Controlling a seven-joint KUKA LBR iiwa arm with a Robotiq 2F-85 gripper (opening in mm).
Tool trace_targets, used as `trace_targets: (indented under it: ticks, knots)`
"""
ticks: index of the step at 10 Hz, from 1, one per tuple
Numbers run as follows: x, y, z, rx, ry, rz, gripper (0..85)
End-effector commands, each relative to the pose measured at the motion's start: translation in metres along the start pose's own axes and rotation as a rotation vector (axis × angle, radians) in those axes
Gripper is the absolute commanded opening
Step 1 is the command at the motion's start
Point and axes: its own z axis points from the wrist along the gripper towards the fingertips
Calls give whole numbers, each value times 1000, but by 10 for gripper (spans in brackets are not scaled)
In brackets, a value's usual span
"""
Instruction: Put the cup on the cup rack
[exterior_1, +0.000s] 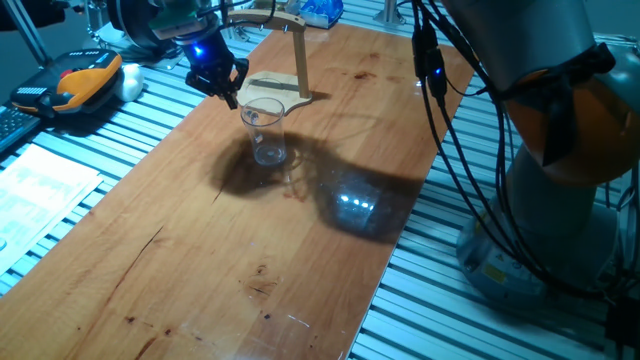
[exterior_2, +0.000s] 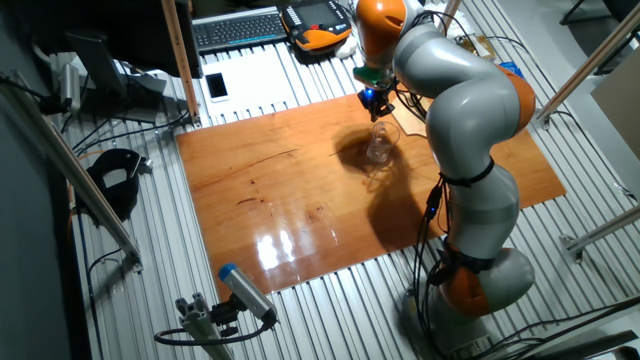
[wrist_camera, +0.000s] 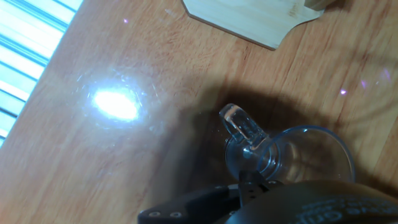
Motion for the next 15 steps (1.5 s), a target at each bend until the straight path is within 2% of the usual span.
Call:
trace_targets:
  ticks: [1, 3, 4, 6, 7, 13, 14, 15]
  knots:
    - [0, 0, 0, -2, 1, -4, 0]
    - [-1, -1, 2, -8, -8, -13, 0]
    - [-1, -2, 3, -24, -8, -14, 0]
    - [-1, -3, 5, -36, -8, -4, 0]
    - [-1, -3, 5, -39, -12, 1, 170]
    - [-1, -2, 10, -41, -21, 20, 170]
    - [-1, -2, 10, -43, -24, 25, 340]
    - [-1, -2, 10, -44, -29, 35, 340]
